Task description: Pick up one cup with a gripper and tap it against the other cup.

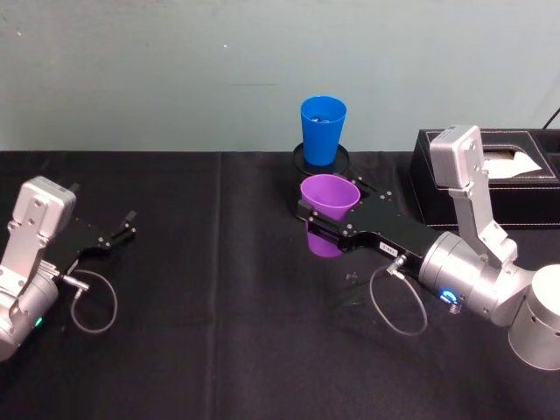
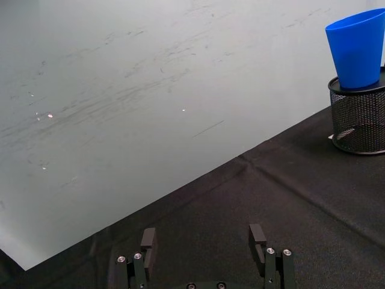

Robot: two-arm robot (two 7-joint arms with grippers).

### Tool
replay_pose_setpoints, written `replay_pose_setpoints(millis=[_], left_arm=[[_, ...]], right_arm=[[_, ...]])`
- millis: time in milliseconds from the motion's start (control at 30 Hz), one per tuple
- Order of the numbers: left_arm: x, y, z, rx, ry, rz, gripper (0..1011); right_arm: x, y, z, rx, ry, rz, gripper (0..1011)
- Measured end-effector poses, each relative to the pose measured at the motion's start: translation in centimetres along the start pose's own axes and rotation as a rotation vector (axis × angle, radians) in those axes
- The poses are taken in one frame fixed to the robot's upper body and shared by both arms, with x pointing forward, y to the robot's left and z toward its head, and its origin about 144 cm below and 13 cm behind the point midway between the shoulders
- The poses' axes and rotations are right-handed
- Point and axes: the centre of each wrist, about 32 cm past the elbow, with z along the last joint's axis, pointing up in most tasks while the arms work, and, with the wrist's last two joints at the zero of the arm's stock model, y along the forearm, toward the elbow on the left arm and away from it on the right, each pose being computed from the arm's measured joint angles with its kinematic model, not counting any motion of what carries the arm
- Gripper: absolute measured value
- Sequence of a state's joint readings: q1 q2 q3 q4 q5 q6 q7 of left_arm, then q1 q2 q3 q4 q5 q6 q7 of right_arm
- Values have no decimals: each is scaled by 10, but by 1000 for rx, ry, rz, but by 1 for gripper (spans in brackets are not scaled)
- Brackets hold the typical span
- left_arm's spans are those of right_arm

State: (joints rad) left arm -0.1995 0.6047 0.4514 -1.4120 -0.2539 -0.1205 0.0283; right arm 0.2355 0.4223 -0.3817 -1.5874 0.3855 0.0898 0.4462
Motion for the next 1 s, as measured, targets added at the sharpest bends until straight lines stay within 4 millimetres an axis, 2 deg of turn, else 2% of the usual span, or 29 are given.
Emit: replay_pose_setpoints(millis=[1000], left_arm=[[0, 0, 0, 0, 0, 0, 1000]], right_arm=[[0, 0, 0, 0, 0, 0, 731]])
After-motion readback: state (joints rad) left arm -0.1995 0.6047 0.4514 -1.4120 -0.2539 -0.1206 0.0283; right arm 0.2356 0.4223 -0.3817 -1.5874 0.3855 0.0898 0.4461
